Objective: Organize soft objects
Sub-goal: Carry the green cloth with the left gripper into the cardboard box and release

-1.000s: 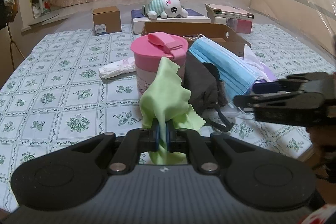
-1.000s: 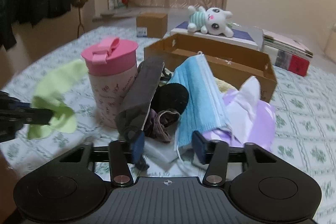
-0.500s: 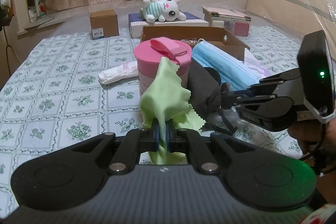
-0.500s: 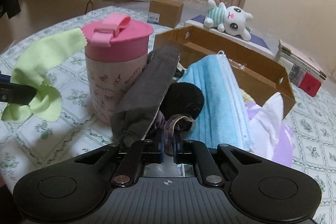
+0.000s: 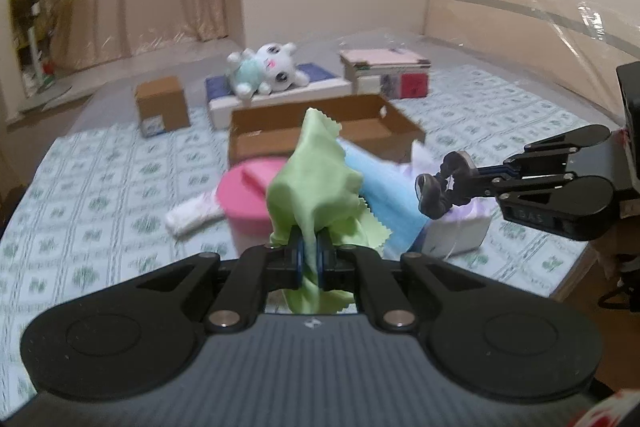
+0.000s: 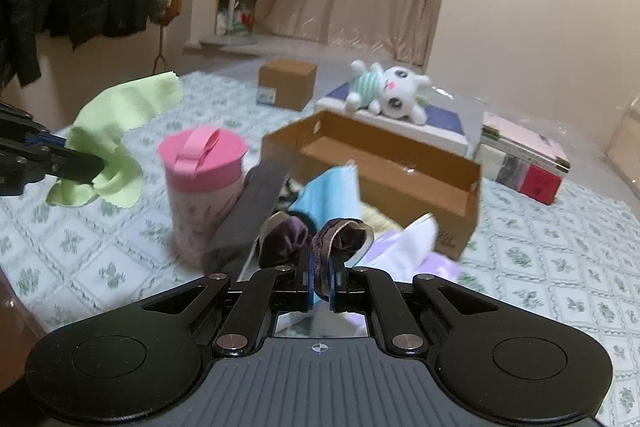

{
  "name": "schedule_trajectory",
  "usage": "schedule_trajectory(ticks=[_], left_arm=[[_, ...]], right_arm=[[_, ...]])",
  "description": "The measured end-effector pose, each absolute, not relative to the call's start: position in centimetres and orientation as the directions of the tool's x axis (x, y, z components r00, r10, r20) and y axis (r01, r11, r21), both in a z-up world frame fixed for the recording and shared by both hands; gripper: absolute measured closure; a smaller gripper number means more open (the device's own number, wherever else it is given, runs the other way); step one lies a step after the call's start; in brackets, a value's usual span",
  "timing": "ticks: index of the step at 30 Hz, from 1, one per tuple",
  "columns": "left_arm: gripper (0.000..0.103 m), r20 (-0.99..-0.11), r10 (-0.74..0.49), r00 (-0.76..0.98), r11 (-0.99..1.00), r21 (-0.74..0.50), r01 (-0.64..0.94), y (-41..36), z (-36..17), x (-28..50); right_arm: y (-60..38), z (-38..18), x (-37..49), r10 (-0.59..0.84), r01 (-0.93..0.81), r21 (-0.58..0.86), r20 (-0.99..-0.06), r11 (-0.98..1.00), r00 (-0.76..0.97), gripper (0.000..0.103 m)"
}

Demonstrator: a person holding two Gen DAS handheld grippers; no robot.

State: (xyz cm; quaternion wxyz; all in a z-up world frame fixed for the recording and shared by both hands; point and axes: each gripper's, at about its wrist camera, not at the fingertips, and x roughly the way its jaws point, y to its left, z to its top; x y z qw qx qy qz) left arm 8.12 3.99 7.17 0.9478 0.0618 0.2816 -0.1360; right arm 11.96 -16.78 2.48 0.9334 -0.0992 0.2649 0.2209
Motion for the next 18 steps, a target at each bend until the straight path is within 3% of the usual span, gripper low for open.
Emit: schedule_trajectory(ticks=[8, 18], left_arm=[[0.098, -0.567, -0.290, 0.771, 0.923, 0.050, 0.383, 2.2, 10.4, 15.5], [0.098, -0.634, -0.288, 0.718, 0.900, 0.077, 0.429, -0.3, 11.1, 30.4]], right_arm=[[-21.5, 5.4, 16.7, 0.335, -0.419, -0.049, -0.520, 0.907, 0.786, 0.096], [-24.0, 6.1, 29.6, 0.330, -0.388, 0.027, -0.580, 0.921, 0.744, 0.096]])
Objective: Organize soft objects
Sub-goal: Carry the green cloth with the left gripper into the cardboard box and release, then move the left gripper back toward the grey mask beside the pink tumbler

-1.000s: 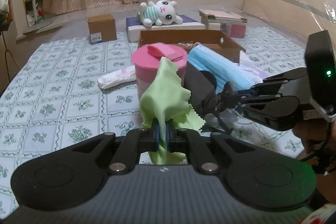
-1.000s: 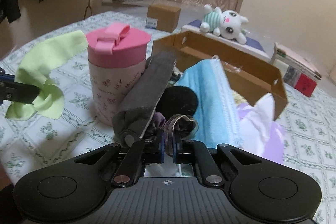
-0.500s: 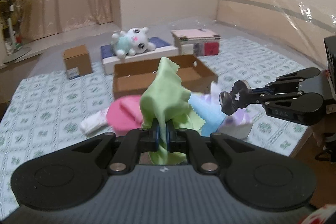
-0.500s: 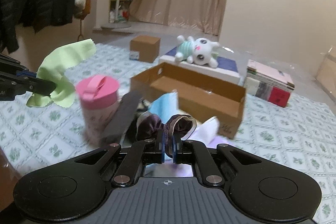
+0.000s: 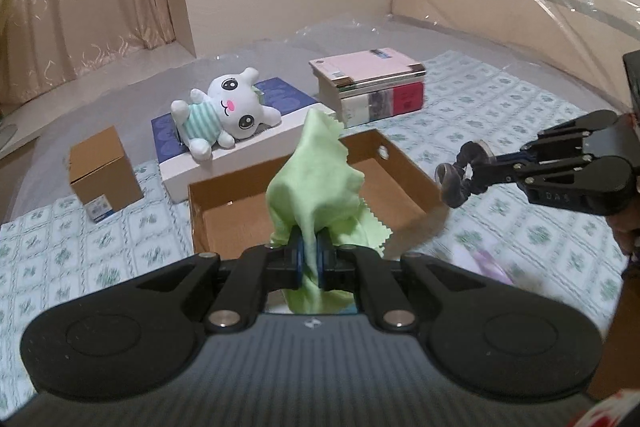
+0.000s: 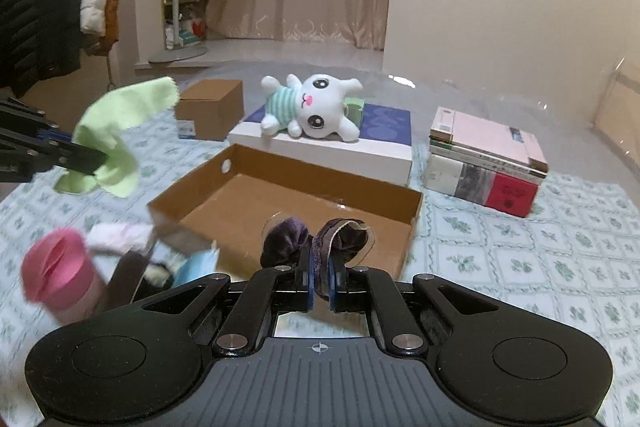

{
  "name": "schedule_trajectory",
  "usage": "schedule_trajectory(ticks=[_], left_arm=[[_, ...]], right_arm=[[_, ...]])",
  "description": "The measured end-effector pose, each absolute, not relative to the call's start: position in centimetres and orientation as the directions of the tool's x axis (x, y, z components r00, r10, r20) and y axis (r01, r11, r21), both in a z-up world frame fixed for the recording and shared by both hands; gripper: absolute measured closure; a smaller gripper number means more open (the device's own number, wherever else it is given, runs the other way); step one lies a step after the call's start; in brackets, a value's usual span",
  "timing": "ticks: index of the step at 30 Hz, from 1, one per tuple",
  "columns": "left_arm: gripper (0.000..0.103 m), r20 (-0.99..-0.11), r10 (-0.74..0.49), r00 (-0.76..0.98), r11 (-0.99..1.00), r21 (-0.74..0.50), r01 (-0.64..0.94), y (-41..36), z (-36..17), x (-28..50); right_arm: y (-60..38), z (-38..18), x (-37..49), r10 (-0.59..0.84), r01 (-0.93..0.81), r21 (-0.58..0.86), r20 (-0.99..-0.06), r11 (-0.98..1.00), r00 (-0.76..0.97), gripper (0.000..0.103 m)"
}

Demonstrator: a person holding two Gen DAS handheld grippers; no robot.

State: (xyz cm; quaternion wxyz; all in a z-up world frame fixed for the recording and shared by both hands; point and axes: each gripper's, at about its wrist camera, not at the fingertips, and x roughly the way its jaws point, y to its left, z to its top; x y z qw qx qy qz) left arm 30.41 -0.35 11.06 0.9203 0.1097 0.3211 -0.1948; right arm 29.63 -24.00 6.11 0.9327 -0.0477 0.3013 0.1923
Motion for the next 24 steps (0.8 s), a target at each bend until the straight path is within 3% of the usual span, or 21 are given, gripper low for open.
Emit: schedule_trajectory(ticks=[13, 15, 16, 17, 18, 19, 21, 24], left_arm=[[0.094, -0.747, -0.259, 0.613, 0.910, 0.024, 0.414, -1.1, 6.0, 42.4], [0.089, -0.756, -0.251, 0.604, 0.910, 0.029, 0.414, -1.3, 5.6, 43.0], [0.075, -0.761, -0.246, 0.600, 0.910, 0.031, 0.413, -1.4, 5.4, 43.2], [0.065, -0.760, -0.241, 0.603, 0.912, 0.036, 0.409, -1.5, 5.3, 43.3], [0.063, -0.758, -0.239, 0.608, 0.912, 0.040, 0.408, -1.5, 5.3, 43.3], [0.062, -0.756, -0.237, 0.610, 0.913, 0.042, 0.407, -1.5, 5.3, 43.3], [0.062, -0.749, -0.237, 0.619, 0.916, 0.041, 0.400, -1.3, 5.6, 43.0], [0.062, -0.730, -0.237, 0.641, 0.919, 0.046, 0.392, -0.7, 6.7, 41.7]], right_arm=[[-23.1, 2.6, 39.9, 0.331, -0.343, 0.115, -0.653, 0.932, 0.681, 0.096], [-23.1, 2.3, 40.4, 0.338, -0.338, 0.130, -0.648, 0.932, 0.683, 0.096], [-23.1, 2.2, 40.8, 0.349, -0.340, 0.144, -0.646, 0.929, 0.679, 0.096], [-23.2, 2.1, 41.0, 0.364, -0.343, 0.164, -0.643, 0.925, 0.674, 0.092], [-23.2, 2.1, 41.1, 0.372, -0.340, 0.179, -0.639, 0.923, 0.673, 0.087], [-23.4, 2.1, 41.1, 0.372, -0.331, 0.188, -0.636, 0.925, 0.676, 0.068], [-23.6, 2.5, 40.9, 0.372, -0.317, 0.203, -0.617, 0.926, 0.693, 0.045], [-24.0, 3.6, 39.8, 0.381, -0.319, 0.213, -0.599, 0.924, 0.704, 0.044]])
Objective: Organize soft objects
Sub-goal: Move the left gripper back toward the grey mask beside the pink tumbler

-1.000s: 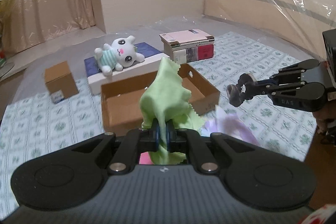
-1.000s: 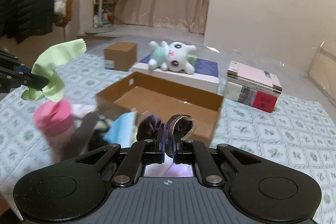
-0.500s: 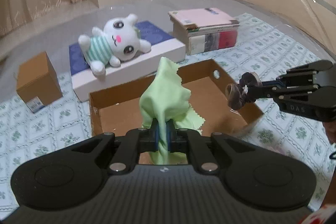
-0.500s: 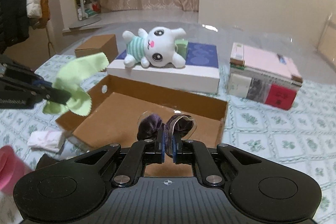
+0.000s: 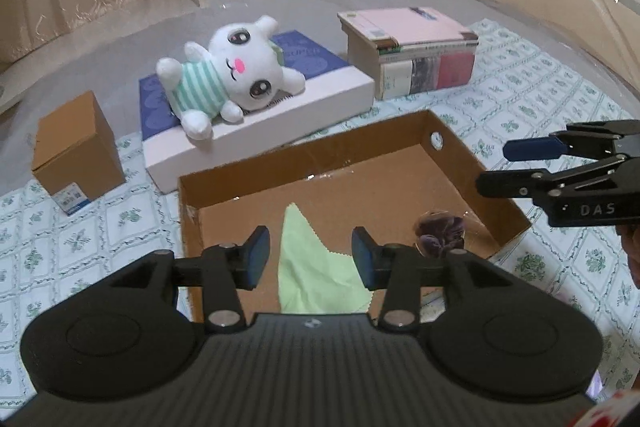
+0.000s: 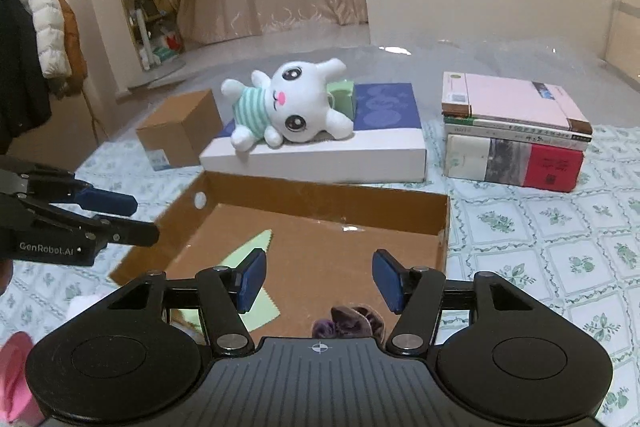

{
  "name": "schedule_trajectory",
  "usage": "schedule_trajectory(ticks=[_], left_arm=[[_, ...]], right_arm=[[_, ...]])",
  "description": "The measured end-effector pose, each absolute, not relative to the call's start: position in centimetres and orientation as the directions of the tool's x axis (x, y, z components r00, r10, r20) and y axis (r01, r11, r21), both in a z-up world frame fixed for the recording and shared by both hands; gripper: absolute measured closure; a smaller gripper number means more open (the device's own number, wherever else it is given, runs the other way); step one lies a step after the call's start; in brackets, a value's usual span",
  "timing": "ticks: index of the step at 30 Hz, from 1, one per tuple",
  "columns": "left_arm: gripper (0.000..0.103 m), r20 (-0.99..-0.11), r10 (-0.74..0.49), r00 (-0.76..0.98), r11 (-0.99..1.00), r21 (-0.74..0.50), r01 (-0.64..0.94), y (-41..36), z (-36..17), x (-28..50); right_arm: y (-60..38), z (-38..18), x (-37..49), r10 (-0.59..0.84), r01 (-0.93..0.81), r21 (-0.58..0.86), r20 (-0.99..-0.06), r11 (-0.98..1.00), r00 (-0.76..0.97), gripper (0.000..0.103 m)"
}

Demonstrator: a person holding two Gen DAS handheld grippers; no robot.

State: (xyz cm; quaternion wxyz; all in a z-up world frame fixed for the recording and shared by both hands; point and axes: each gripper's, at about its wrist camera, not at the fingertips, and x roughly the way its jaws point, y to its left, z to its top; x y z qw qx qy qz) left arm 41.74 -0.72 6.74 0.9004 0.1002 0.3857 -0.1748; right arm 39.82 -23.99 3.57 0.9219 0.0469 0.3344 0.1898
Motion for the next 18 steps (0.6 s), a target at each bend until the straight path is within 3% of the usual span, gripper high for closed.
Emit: schedule_trajectory(ticks=[11, 18], left_arm=[[0.060, -0.578, -0.258, 0.774, 0.954, -0.027, 0.298, 2.9, 13.9, 30.3], [0.059, -0.525, -0.200, 0.828, 0.976, -0.032, 0.215, 4.9, 14.6, 21.0]], right_arm=[[-22.8, 9.1, 28.7, 0.417, -0.377, 0.186, -0.505, 0.907, 0.756, 0.044], [-21.2, 10.7, 19.4, 0.436, -0.410, 0.155, -0.423, 0.899, 0.795, 0.044]])
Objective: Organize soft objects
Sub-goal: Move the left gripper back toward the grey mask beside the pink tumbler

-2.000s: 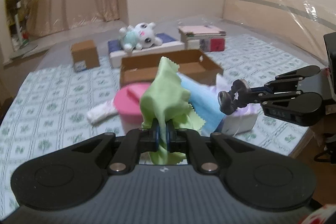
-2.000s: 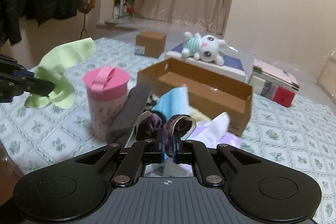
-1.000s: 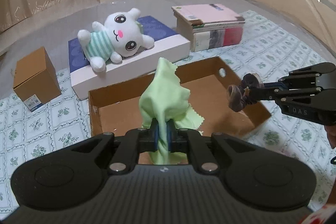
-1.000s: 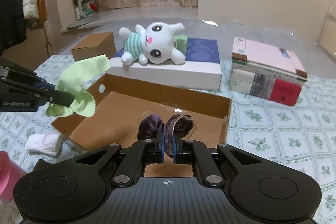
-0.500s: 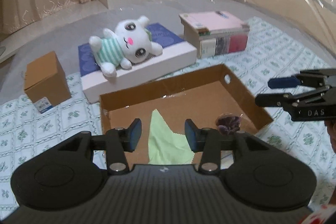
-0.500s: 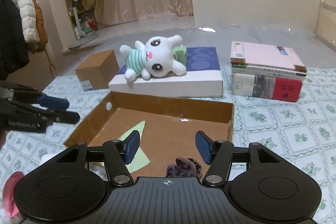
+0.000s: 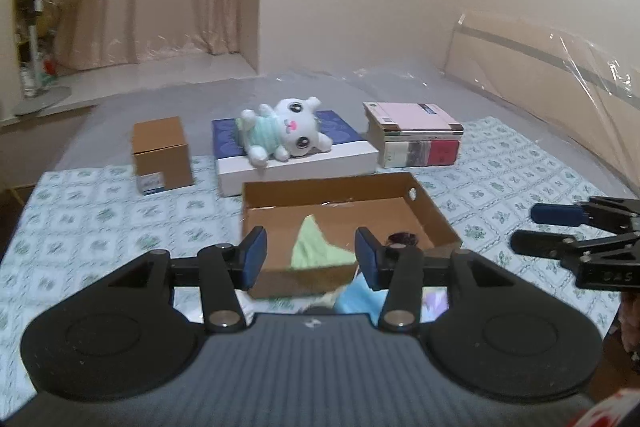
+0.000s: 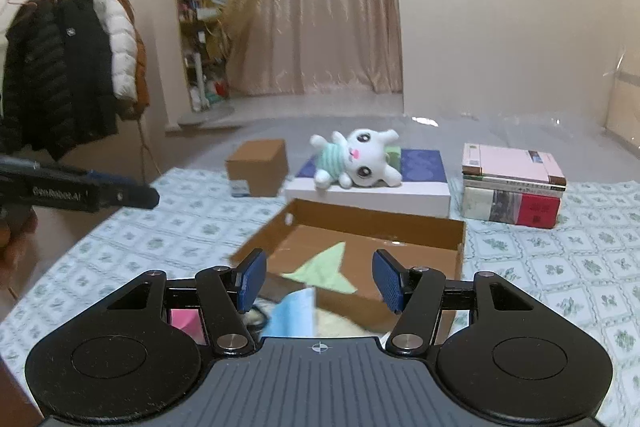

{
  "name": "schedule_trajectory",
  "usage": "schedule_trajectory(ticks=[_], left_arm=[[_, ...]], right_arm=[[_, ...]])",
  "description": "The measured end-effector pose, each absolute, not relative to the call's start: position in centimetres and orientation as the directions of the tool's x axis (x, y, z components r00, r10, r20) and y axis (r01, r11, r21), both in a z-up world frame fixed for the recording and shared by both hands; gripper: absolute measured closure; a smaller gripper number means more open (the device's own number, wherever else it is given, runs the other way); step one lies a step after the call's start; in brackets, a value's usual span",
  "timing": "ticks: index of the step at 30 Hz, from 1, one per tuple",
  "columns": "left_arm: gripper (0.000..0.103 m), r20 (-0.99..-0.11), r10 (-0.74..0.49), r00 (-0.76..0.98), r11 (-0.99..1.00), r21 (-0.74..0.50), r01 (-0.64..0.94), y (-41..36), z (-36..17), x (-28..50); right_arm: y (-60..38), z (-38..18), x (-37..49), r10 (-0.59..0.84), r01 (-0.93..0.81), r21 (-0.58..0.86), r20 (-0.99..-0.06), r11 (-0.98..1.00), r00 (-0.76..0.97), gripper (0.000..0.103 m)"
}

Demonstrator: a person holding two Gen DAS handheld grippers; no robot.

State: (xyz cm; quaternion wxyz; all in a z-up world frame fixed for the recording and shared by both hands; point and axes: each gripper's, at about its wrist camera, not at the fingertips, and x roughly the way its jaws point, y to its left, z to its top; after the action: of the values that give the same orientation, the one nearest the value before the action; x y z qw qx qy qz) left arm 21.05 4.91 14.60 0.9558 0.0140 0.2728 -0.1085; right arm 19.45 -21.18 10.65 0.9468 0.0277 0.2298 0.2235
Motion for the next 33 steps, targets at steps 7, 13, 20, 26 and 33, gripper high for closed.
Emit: schedule_trajectory(ticks=[7, 13, 20, 26, 33], left_arm=[[0.058, -0.489, -0.064, 0.870, 0.998, -0.017, 0.064, 8.0, 12.7, 12.7], [0.058, -0.519, 0.000, 0.855, 0.999, -0.039, -0.024, 9.8, 9.8, 7.1], [0.058, -0.555, -0.028, 0.832, 0.998, -0.058, -0.005, 9.2, 7.9, 5.3], [0.058, -0.564, -0.059, 0.823, 0.998, -0.037, 0.046, 6.6, 7.0, 5.6], [0.058, -0.583, -0.092, 0.807, 0.994, -0.012, 0.104, 3.4, 4.6, 7.1]], right_arm=[[-20.8, 8.9, 12.5, 0.436, -0.386, 0.203, -0.421, 0.900, 0.796, 0.044], [-20.8, 6.7, 9.3, 0.427, -0.356, 0.238, -0.466, 0.904, 0.775, 0.044], [-20.5, 5.5, 7.8, 0.399, -0.349, 0.194, -0.494, 0.917, 0.772, 0.044], [-20.7, 5.1, 7.4, 0.388, -0.342, 0.184, -0.499, 0.921, 0.775, 0.044], [-21.0, 4.1, 8.1, 0.377, -0.327, 0.189, -0.514, 0.926, 0.771, 0.044]])
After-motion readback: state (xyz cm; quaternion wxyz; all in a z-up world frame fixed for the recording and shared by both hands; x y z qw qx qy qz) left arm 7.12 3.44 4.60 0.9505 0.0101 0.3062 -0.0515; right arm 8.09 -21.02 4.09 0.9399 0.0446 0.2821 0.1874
